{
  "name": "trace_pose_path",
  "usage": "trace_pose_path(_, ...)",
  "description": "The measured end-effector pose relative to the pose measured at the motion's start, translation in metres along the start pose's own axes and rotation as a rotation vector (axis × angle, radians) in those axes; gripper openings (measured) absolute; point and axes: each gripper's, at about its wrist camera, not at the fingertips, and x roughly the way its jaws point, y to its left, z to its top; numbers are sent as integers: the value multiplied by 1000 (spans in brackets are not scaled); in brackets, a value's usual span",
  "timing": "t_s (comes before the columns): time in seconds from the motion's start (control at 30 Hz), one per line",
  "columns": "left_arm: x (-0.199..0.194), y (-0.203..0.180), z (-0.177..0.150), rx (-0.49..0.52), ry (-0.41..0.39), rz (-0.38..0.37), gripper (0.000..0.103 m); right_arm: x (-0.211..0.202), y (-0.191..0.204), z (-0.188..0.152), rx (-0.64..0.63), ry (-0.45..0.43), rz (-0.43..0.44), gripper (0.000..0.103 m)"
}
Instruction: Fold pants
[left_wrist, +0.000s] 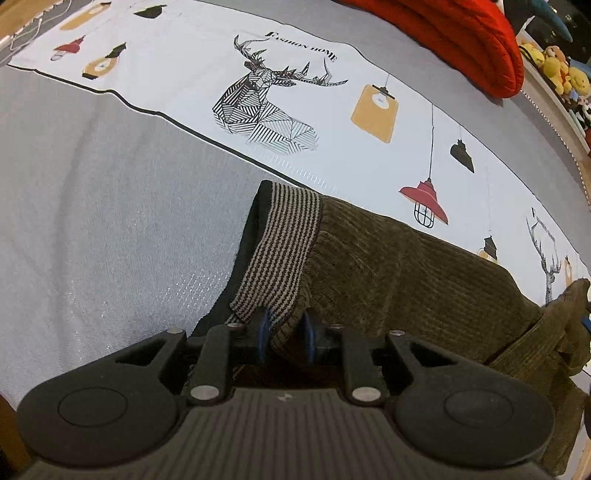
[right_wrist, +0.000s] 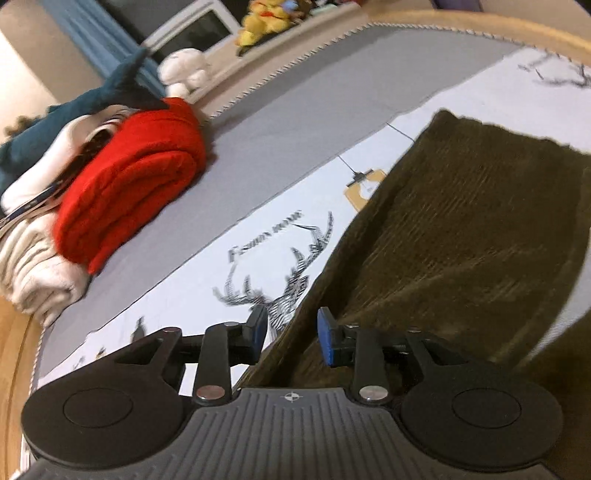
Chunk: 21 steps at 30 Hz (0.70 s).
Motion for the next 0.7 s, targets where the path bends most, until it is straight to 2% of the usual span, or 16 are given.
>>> trace_pose_path(0.07,2,1,-1,-5,4,-3,22,18,-2,2,41,5,-10,37)
trace_pose_path(0.13,4,4,-1,-27,14,-15,30,34,-3,4,80,14,1,37)
trace_pose_path(0.17,5,5,-1,-33,17,-21,32,39,-2,4,81,17,10,37)
trace_pose_path(0.23,8,6,-1,-37,32,-20,45,49,3,3,54,21,1,37)
trace_pose_path(0.3,13,8,-2,-45,58,2,49,57,7,3,19,29,-27,37)
trace_pose_path(0.4,18,8,-1,-54,70,5,48,67,3,1,25,32,-82,34)
trace_pose_path(0.43,18,7,-1,-44,68,11,42,69,0,1,36,32,-92,30)
trace_pose_path(0.47,18,5,0,-33,64,15,39,69,-1,0,37,29,-98,15)
trace_pose_path(0.5,17,3,0,-21,57,22,34,67,-1,0,32,22,-108,11)
trace_pose_path(0.7,3,-5,3,21,16,24,24,19,14,12,-27,-63,-113,8)
